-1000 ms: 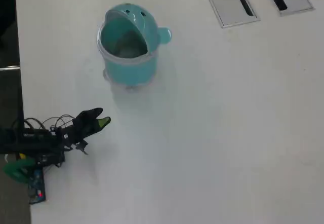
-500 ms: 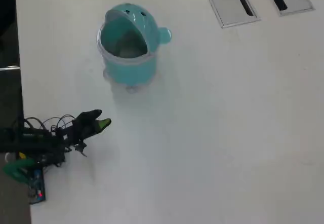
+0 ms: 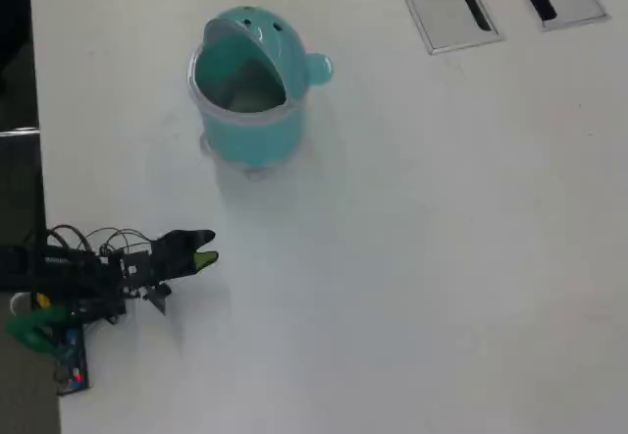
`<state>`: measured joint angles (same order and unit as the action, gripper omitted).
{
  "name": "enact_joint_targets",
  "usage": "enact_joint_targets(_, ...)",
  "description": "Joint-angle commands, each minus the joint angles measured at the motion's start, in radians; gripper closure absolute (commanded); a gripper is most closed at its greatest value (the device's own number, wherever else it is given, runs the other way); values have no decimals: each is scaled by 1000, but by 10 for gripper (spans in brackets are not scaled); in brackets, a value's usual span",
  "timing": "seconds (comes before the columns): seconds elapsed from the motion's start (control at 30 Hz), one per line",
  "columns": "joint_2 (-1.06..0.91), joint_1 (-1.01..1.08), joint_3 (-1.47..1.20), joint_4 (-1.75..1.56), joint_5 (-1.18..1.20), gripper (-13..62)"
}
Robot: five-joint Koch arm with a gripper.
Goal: Grasp RGB lego blocks and put them in the bin one by one.
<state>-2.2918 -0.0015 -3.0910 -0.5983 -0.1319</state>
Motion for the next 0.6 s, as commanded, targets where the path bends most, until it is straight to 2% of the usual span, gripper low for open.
enact_joint_targets(0.0,-64,3,-80,26,9,143)
enact_joint_targets(0.2,-64,21,-80,193,5,145)
enact_joint_targets(0.57,-63,43,-80,305,-41,146)
